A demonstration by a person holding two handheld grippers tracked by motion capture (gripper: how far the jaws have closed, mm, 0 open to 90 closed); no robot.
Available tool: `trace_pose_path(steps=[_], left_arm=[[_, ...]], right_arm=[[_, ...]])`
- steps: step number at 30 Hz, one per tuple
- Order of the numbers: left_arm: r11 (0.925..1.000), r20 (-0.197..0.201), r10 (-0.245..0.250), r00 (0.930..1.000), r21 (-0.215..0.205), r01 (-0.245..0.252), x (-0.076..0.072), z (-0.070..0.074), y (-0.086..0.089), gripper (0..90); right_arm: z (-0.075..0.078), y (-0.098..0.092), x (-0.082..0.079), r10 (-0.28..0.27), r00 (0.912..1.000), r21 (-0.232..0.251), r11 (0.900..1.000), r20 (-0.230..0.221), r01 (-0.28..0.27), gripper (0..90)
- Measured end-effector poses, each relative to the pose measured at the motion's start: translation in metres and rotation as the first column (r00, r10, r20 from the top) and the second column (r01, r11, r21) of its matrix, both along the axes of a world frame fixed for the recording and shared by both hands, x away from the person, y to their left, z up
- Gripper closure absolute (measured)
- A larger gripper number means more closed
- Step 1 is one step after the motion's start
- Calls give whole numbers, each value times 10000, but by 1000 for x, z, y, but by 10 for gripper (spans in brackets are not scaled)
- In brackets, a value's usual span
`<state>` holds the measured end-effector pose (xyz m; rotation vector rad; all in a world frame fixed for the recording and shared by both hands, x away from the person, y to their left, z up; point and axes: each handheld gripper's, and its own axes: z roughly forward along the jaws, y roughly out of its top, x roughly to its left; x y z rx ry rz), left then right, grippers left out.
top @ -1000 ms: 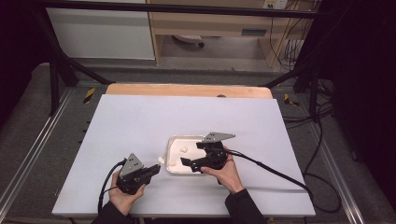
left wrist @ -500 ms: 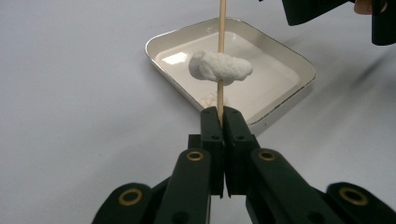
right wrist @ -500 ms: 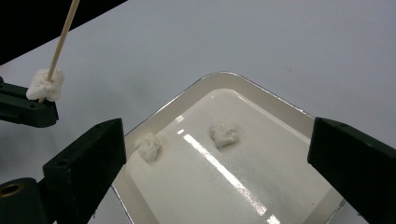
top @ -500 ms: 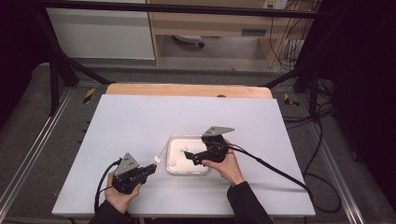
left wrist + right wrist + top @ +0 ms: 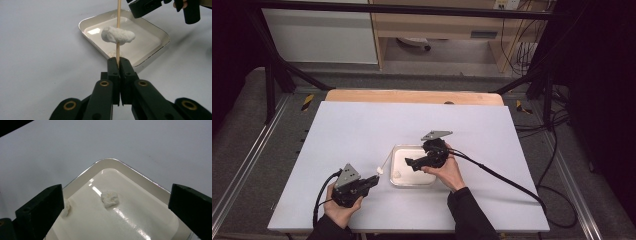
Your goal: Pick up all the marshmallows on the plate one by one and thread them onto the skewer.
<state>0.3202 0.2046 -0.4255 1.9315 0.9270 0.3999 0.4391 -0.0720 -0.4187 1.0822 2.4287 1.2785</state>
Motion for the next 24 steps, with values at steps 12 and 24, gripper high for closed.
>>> trace_pose_path(steps=[12, 24], left_arm=[[10000, -34, -6, 10000, 26, 7, 1, -1, 0, 884], [10000, -52, -56, 10000, 65, 56, 1, -1, -1, 883]], right_arm=[[-16, 16, 10, 455, 9989, -413, 9981, -131, -460, 243], [-24, 22, 13, 716, 9974, -1174, 9905, -8, -712, 466]])
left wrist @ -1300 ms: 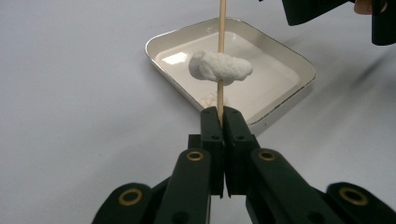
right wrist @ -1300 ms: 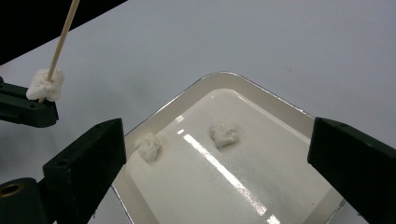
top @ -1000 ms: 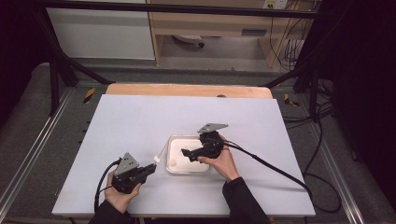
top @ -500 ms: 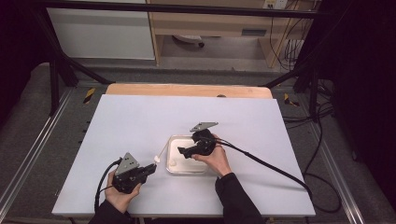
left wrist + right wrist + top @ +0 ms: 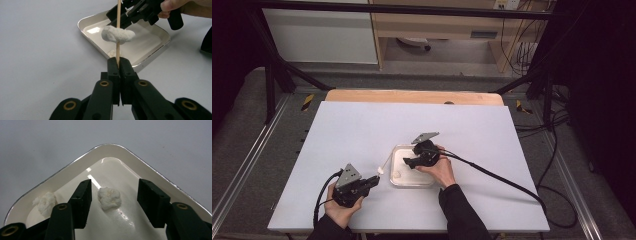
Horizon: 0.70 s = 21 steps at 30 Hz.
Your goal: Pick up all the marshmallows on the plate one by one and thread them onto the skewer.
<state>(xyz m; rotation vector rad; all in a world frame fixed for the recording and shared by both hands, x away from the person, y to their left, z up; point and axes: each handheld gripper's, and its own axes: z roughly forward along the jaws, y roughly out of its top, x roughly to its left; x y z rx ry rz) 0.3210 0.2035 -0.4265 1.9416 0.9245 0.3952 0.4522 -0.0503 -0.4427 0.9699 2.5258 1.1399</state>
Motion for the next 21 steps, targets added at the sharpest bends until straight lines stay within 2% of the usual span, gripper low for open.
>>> trace_pose_path(steps=[12, 16, 21], left_arm=[[10000, -4, -8, 10000, 4, 8, 0, 0, 0, 883], [10000, -11, -13, 10000, 12, 13, 0, -1, -1, 884], [10000, -22, -60, 10000, 14, 60, 0, -1, -2, 883]], right_arm=[[-5, 1, -1, 435, 9990, -264, 9987, 122, -431, 616], [-6, 2, -2, 359, 9992, -164, 9992, 150, -356, 679], [-6, 2, -2, 259, 9996, -80, 9996, 82, -259, 713]])
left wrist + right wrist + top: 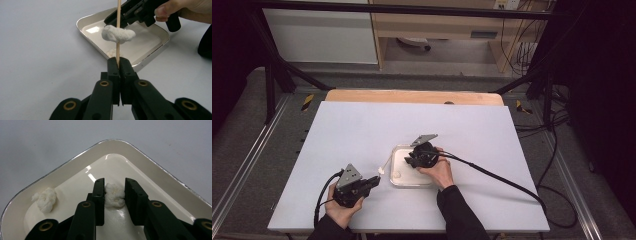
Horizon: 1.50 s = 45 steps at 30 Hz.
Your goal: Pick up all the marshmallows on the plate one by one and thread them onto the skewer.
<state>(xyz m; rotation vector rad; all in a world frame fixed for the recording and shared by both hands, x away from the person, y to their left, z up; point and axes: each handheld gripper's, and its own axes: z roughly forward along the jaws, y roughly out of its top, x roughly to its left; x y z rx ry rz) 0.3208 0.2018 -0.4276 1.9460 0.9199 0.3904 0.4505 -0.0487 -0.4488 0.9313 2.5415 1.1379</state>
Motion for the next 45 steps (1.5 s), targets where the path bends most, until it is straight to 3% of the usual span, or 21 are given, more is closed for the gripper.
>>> trace_pose_path(steps=[5, 16, 25, 37, 45], left_arm=[[10000, 14, 15, 10000, -21, -14, 0, 0, 0, 883], [10000, 45, -40, 10000, -54, 40, -1, 0, -1, 884], [9999, 69, -136, 9999, 3, 136, -2, 0, -3, 884], [9997, 68, -225, 9997, 22, 225, -3, 0, -5, 883], [9995, 113, -314, 9994, 26, 313, -4, 0, -6, 884]], right_arm=[[3, -2, 0, -150, 9999, 165, 9997, -70, 151, 731], [29, -11, -7, -51, 10000, 860, 9963, -13, 52, 744], [45, -26, -17, 65, 9999, 1686, 9857, -96, -47, 745], [67, -46, -32, 169, 9998, 2644, 9642, 57, -178, 748], [82, -55, -38, 123, 9999, 3466, 9379, -5, -113, 752]])
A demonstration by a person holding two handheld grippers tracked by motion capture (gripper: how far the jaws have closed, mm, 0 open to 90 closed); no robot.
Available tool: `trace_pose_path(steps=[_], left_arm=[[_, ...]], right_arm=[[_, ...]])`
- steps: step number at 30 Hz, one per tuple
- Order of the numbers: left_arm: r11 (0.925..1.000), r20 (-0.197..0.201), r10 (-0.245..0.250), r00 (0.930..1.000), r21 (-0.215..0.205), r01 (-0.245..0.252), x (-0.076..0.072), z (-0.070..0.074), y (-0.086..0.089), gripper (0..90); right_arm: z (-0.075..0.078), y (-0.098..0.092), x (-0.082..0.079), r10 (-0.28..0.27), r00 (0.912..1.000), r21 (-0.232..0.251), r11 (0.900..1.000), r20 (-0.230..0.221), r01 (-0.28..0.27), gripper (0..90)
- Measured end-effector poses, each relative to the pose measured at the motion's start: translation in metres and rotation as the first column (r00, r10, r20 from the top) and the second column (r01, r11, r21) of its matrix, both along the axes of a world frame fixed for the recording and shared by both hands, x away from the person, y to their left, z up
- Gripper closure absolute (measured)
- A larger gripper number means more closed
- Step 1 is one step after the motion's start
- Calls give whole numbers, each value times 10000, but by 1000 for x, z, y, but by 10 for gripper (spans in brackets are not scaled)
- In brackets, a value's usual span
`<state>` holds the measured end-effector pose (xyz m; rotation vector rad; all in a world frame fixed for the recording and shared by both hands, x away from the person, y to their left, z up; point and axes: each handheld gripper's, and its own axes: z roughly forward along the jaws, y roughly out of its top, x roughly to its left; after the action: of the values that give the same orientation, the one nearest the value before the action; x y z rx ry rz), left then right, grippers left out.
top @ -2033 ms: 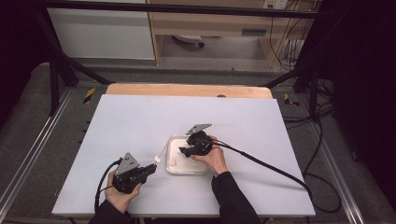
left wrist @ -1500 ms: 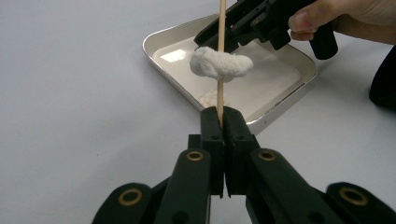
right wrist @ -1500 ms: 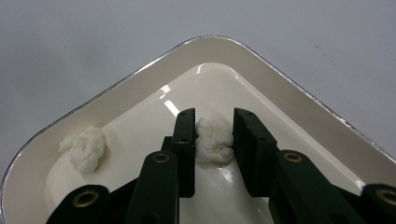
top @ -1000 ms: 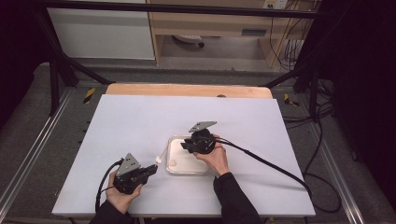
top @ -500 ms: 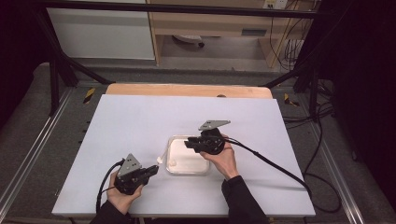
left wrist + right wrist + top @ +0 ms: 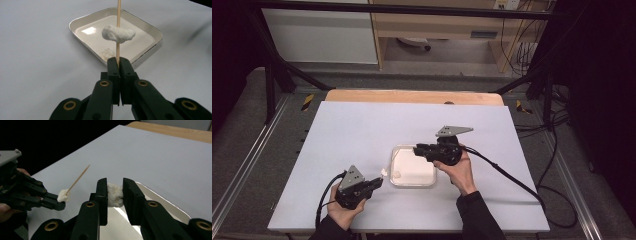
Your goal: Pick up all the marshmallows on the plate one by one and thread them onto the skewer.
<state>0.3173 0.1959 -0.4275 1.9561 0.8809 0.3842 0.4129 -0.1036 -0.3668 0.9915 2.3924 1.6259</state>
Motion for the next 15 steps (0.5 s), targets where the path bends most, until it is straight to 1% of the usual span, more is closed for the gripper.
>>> trace_pose_path(steps=[4, 6, 10, 15], left_arm=[[10000, 43, -40, 10000, -22, 40, 0, 0, -1, 884], [10000, 50, -82, 10000, 16, 82, 0, 0, -1, 884], [9999, 62, -147, 9999, 39, 147, -1, 0, -3, 884], [9998, 70, -196, 9998, 38, 196, -1, 0, -4, 884]], right_arm=[[6, -2, 0, 74, 9999, 625, 9980, -144, -65, 753], [8, -2, 0, 119, 9997, 853, 9963, -221, -100, 754], [11, -1, 1, 218, 9991, 1159, 9931, -363, -175, 756], [14, 1, 2, 329, 9984, 1397, 9899, -470, -260, 757]])
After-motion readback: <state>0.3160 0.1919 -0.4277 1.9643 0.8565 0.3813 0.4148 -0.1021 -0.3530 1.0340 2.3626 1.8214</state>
